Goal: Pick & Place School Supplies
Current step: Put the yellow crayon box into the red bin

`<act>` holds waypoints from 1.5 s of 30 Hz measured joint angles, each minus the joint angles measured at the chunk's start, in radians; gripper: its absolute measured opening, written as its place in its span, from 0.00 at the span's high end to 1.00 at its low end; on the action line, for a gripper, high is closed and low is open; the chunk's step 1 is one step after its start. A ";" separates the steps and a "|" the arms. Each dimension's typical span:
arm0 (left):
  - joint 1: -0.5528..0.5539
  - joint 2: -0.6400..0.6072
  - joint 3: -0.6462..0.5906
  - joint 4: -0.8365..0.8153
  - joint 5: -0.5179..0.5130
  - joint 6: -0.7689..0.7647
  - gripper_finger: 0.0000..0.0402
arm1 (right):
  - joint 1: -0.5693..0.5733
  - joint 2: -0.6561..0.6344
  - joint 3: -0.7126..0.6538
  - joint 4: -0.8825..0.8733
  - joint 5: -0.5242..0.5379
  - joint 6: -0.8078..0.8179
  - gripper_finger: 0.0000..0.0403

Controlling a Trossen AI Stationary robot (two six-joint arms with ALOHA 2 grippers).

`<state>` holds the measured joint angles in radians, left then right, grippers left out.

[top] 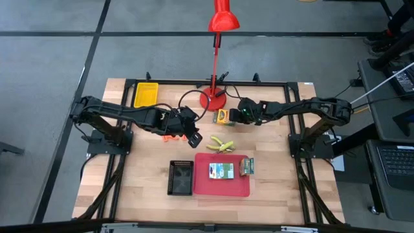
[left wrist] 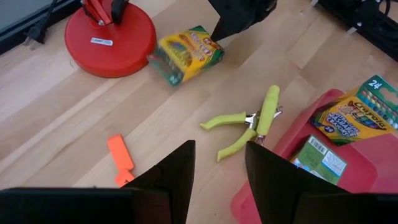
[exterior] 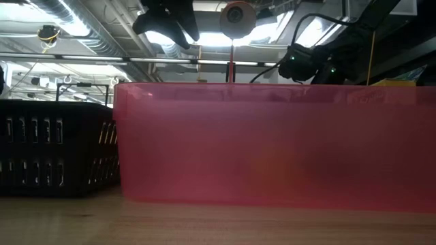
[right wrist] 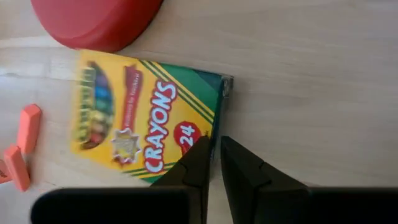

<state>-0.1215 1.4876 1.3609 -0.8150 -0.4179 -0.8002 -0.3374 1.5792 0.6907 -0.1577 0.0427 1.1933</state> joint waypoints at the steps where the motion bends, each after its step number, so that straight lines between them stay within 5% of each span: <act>1: 0.000 0.000 0.000 0.000 0.000 0.001 0.65 | -0.001 -0.001 0.000 -0.016 0.002 -0.002 0.90; 23: 0.027 0.000 0.000 -0.005 0.014 0.022 0.65 | -0.002 -0.043 -0.007 -0.169 0.009 -0.076 0.90; 37: 0.089 0.009 0.000 0.072 0.036 0.108 0.65 | -0.002 -0.377 -0.006 -0.394 0.099 -0.083 0.90; 45: 0.184 0.130 0.006 0.207 0.189 0.160 0.57 | 0.025 -0.588 -0.006 -0.461 0.090 -0.080 0.90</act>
<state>0.0628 1.6177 1.3673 -0.6077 -0.2292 -0.6406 -0.3126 0.9911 0.6846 -0.6189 0.1327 1.1132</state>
